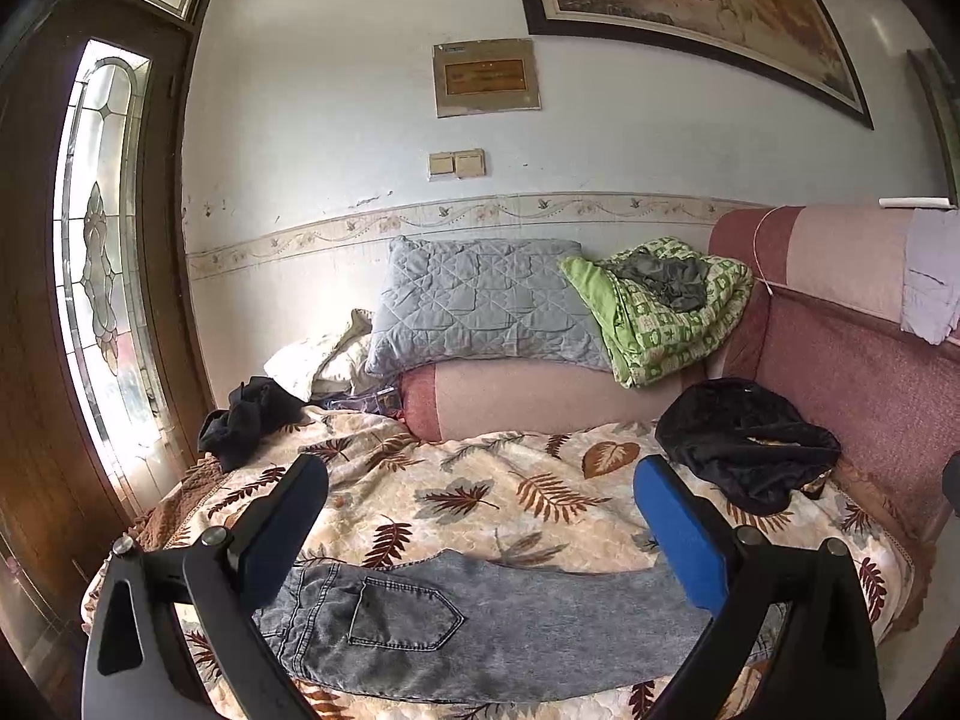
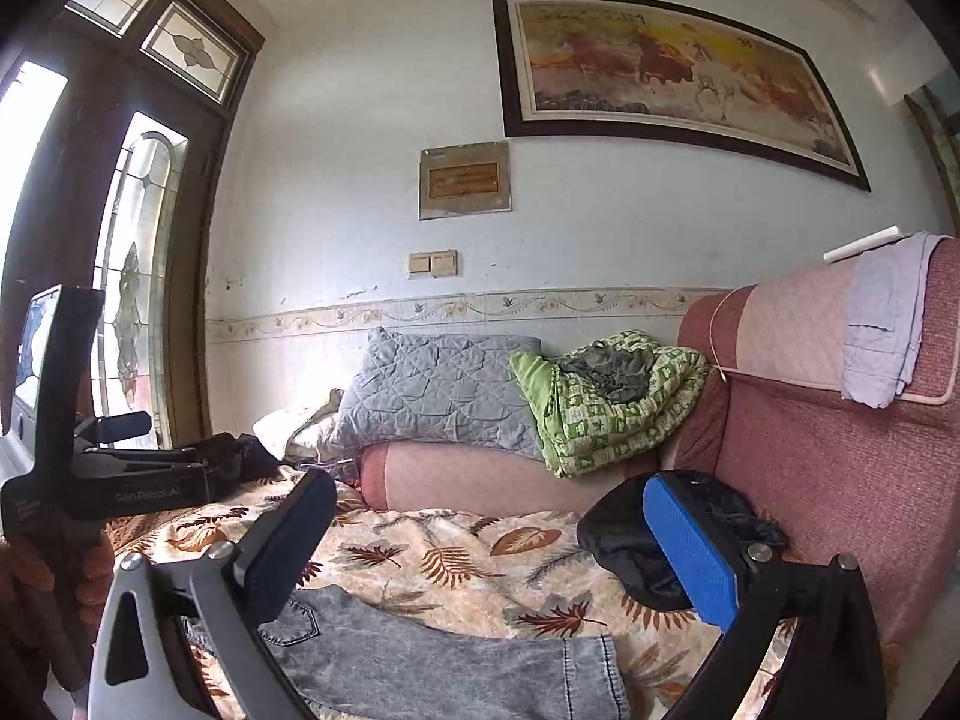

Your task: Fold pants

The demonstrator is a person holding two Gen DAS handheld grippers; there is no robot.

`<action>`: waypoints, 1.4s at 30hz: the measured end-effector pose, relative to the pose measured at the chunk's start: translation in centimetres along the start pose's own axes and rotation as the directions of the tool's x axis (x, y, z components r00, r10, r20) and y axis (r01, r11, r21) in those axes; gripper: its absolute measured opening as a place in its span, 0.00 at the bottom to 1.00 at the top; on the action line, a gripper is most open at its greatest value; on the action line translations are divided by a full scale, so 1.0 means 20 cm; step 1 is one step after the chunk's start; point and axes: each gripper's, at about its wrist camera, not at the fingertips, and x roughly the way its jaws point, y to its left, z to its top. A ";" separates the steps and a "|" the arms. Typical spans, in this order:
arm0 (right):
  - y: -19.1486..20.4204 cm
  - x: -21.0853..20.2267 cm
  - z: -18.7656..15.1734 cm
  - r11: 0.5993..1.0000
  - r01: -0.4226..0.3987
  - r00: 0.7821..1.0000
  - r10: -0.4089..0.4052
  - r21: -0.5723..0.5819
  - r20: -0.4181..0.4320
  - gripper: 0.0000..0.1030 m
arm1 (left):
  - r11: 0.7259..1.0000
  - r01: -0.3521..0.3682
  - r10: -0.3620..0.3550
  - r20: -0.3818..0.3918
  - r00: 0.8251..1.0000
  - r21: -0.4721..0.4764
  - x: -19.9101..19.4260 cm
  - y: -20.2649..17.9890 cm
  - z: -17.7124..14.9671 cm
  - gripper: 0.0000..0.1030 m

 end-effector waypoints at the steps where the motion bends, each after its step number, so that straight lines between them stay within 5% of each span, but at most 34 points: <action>1: 0.01 -0.01 0.00 1.000 0.002 1.000 -0.002 -0.001 0.007 1.00 | 1.000 0.000 0.000 0.002 1.000 0.001 0.00 0.00 0.00 0.99; 12: 0.11 0.11 -0.09 1.000 -0.015 0.995 0.015 -0.001 -0.102 1.00 | 0.998 -0.048 0.048 -0.004 0.999 0.039 0.01 0.03 -0.09 0.99; 42: 0.11 0.10 -0.07 1.000 0.002 0.997 -0.004 -0.025 -0.075 1.00 | 1.000 -0.015 0.013 0.066 0.998 0.024 -0.07 0.01 -0.05 0.99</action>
